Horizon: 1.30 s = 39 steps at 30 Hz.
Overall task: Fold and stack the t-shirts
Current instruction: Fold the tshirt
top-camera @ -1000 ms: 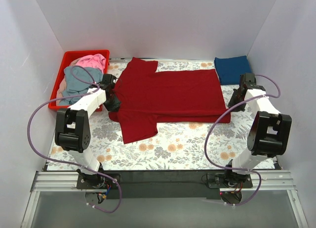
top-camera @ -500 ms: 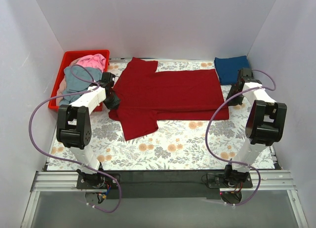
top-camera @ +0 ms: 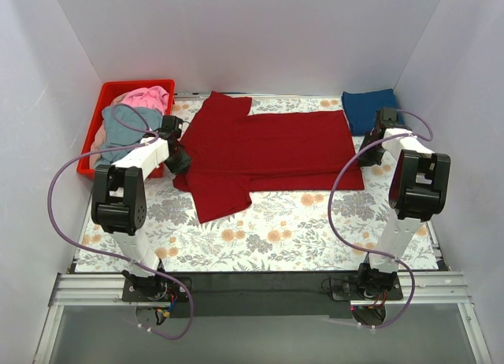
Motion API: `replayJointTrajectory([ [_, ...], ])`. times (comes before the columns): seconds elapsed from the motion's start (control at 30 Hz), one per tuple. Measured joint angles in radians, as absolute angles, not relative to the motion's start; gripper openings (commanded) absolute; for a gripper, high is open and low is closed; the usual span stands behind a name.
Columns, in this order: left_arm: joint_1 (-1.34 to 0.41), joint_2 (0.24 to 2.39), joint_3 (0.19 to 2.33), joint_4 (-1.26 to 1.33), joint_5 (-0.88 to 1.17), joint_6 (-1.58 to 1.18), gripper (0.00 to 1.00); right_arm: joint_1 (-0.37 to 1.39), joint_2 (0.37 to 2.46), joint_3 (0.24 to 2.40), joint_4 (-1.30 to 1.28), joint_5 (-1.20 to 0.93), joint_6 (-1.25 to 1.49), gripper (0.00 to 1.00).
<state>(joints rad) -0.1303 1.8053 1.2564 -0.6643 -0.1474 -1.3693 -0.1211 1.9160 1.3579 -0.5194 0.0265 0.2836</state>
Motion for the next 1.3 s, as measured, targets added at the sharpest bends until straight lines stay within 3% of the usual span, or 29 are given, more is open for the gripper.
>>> replayJointTrajectory([
  [0.2, -0.128, 1.813, 1.251, -0.643, -0.147, -1.371, 0.05, -0.119, 1.951, 1.359, -0.501, 0.018, 0.28, 0.13],
  [0.33, -0.127, 1.812, 1.234, -0.618, -0.147, -1.37, 0.0, -0.117, 1.951, 1.359, -0.493, 0.014, 0.276, 0.15],
  [0.43, -0.127, 1.812, 1.224, -0.609, -0.147, -1.368, 0.05, -0.117, 1.951, 1.359, -0.49, 0.013, 0.276, 0.28],
  [0.53, -0.127, 1.81, 1.224, -0.602, -0.146, -1.364, 0.11, -0.117, 1.951, 1.359, -0.489, -0.001, 0.274, 0.34],
  [0.7, -0.126, 1.795, 1.224, -0.598, -0.142, -1.349, 0.23, -0.117, 1.908, 1.357, -0.49, -0.049, 0.266, 0.58],
  [0.9, -0.135, 1.728, 1.219, -0.598, -0.145, -1.322, 0.38, -0.105, 1.721, 1.283, -0.489, -0.071, 0.257, 0.7],
  [1.03, -0.176, 1.631, 1.193, -0.601, -0.165, -1.311, 0.47, -0.08, 1.567, 1.2, -0.488, -0.069, 0.257, 0.72],
  [1.3, -0.428, 1.477, 1.082, -0.671, -0.207, -1.324, 0.49, 0.064, 1.381, 1.028, -0.478, -0.068, 0.257, 0.73],
])
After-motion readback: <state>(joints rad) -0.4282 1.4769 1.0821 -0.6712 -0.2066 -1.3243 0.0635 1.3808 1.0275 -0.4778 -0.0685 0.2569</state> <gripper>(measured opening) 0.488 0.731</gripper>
